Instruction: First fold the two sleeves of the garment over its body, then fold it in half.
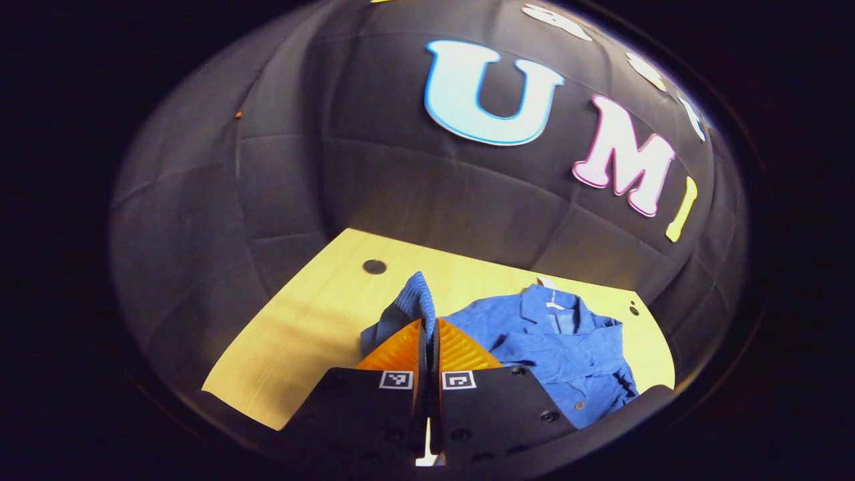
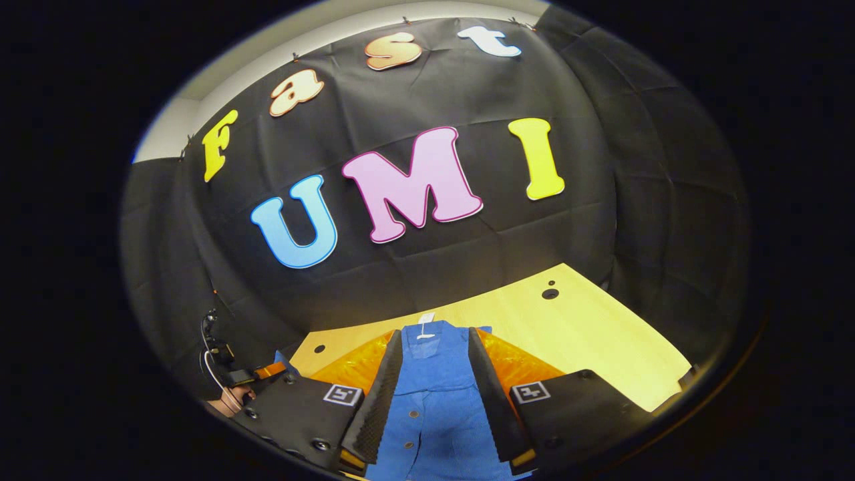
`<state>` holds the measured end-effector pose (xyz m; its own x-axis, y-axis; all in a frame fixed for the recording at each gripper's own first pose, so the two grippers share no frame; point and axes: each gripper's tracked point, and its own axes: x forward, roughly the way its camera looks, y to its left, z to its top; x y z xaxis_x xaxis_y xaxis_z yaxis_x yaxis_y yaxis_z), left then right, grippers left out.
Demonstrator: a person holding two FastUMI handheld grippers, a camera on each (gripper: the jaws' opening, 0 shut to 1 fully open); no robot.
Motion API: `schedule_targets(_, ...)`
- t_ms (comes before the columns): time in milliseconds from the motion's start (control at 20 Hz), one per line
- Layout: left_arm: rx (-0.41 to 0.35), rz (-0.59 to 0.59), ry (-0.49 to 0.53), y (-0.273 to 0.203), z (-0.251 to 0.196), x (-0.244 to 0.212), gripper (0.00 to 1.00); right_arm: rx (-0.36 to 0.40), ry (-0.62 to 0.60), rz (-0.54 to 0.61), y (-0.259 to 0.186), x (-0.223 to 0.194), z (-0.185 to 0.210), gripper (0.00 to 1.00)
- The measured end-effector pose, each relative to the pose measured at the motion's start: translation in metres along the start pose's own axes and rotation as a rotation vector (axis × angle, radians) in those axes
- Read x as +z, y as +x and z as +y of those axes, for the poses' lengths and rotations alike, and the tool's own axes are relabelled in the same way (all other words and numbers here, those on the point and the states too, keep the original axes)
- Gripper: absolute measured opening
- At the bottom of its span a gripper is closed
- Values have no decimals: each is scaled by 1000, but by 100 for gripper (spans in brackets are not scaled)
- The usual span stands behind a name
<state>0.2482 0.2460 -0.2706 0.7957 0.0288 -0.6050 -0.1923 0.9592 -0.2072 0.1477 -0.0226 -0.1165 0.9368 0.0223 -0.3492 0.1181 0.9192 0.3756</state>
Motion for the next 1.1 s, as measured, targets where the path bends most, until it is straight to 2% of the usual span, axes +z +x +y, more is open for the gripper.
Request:
schedule_targets(100,-36,-6,39,14,-39,13,0,-13,-4,1,-2,3,-19,66)
schedule_targets(200,-86,6,75,30,-84,18,0,-30,6,10,-5,4,-38,73)
schedule_targets(250,-121,20,90,38,-109,16,0,-39,24,17,-7,4,-46,67)
schedule_targets(300,-160,28,111,46,-133,13,0,-45,36,21,-9,5,-54,67)
schedule_targets(350,-182,40,136,53,-154,9,0,-59,38,26,-11,4,-65,62)
schedule_targets(400,-196,51,158,61,-172,5,0,-73,31,29,-13,4,-76,67)
schedule_targets(450,-212,60,173,67,-191,2,0,-88,26,27,-15,6,-86,62)
schedule_targets(500,-227,71,184,73,-210,-1,0,-102,23,27,-18,8,-95,66)
schedule_targets(550,-237,83,196,78,-227,-5,0,-116,23,24,-21,11,-104,66)
schedule_targets(700,-235,123,258,98,-263,-17,0,-153,31,15,-28,19,-127,66)
schedule_targets(850,-195,170,334,119,-281,-35,0,-180,34,15,-32,22,-145,66)
schedule_targets(900,-177,193,344,124,-282,-40,0,-186,33,16,-33,22,-148,57)
schedule_targets(950,-163,214,344,128,-282,-46,0,-191,30,16,-35,22,-153,57)
schedule_targets(1000,-154,225,340,131,-283,-51,0,-197,27,17,-35,22,-157,66)
schedule_targets(1100,-108,241,330,139,-286,-58,0,-206,29,23,-37,19,-162,66)
